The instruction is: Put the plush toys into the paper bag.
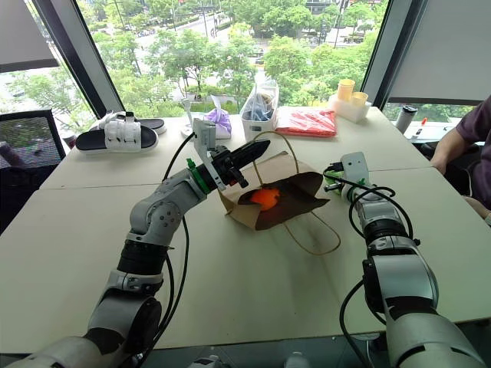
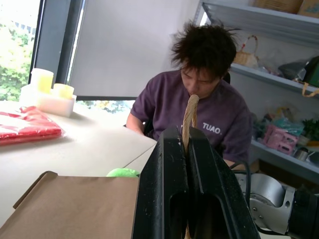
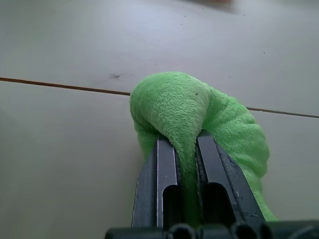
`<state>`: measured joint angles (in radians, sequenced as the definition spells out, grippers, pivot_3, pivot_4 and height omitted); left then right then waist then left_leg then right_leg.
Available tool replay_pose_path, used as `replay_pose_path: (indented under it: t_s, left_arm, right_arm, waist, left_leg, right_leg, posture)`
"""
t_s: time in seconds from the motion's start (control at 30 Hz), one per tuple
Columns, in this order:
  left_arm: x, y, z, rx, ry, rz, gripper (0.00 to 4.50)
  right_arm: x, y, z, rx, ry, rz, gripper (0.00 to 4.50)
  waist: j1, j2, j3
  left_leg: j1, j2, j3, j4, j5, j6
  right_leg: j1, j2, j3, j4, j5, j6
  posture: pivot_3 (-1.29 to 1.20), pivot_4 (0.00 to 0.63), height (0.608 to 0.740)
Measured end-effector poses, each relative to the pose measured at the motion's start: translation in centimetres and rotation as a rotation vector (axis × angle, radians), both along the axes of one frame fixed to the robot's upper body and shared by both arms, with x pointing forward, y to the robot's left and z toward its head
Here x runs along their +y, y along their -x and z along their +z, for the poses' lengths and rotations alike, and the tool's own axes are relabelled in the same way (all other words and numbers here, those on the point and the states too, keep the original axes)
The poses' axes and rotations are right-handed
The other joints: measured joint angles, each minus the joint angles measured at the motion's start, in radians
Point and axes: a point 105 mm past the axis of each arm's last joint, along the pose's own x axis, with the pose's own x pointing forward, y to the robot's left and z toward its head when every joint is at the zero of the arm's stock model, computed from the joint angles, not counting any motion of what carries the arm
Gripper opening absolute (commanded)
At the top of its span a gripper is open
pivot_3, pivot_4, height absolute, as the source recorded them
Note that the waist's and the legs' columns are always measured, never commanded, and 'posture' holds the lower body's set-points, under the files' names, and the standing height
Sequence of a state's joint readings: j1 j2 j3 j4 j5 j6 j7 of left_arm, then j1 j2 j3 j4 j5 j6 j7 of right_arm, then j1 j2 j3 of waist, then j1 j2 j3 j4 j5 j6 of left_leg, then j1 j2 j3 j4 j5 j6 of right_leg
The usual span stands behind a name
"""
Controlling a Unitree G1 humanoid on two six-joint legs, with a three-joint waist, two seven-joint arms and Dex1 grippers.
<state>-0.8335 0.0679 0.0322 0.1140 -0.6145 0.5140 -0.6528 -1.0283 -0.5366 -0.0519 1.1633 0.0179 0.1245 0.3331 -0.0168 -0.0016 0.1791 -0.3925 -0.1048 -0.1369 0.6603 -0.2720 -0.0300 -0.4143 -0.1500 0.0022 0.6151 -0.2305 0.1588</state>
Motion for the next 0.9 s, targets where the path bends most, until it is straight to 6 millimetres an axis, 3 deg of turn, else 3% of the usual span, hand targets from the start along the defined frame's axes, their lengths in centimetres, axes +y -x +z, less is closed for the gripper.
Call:
replay_pose_path:
  t_s: [0.13,0.27,0.47,0.53,0.67,0.9]
  left_arm:
    - [-0.4,0.1,0.0,0.001,0.007,-0.015,0.00]
    - [-0.3,-0.4,0.0,0.007,0.013,-0.017,0.00]
    - [-1.2,-0.7,0.2,0.011,0.025,-0.063,0.00]
    - [-1.2,-0.8,0.4,0.009,0.026,-0.070,0.00]
    - [-1.4,-0.7,0.4,0.014,0.037,-0.095,0.00]
    - [-1.8,-0.3,0.5,0.034,0.060,-0.132,0.00]
  right_arm:
    - [-1.8,1.4,1.9,-0.082,-0.019,0.033,0.04]
    - [-2.9,6.6,5.0,-0.181,-0.054,0.096,0.04]
    - [0.8,15.2,6.6,-0.121,-0.224,0.324,0.04]
    - [2.5,17.0,6.7,-0.078,-0.252,0.414,0.04]
    - [5.4,17.5,7.2,-0.073,-0.315,0.508,0.04]
    - [9.4,14.3,6.1,-0.046,-0.339,0.573,0.04]
  waist:
    - [0.009,0.000,0.000]
    - [0.012,0.001,0.000]
    - [0.006,0.000,0.000]
    - [0.003,0.000,0.000]
    - [0.005,-0.001,0.000]
    - [0.007,0.000,0.000]
  left_leg:
    - [-0.001,-0.001,-0.001,0.000,0.000,0.000]
    - [-0.004,-0.001,-0.003,-0.001,-0.001,0.001]
    - [0.001,0.001,-0.002,0.001,-0.005,0.008]
    - [0.003,0.001,-0.001,0.002,-0.005,0.009]
    - [0.004,0.001,-0.001,0.004,-0.005,0.009]
    - [0.003,0.001,-0.002,0.004,-0.004,0.007]
  right_leg:
    - [0.000,0.000,0.000,0.000,0.000,0.000]
    - [-0.003,-0.001,-0.001,0.000,0.000,0.000]
    - [0.002,0.000,-0.001,0.000,0.000,0.000]
    - [0.004,0.000,-0.001,0.000,0.000,0.000]
    - [0.005,0.000,-0.001,0.000,0.000,0.000]
    - [0.004,0.000,-0.001,0.001,0.000,0.001]
  posture:
    - [0.00,0.150,0.740]
    - [0.00,0.150,0.740]
    - [0.00,0.150,0.740]
    - [0.00,0.150,0.740]
    - [0.00,0.150,0.740]
    - [0.00,0.150,0.740]
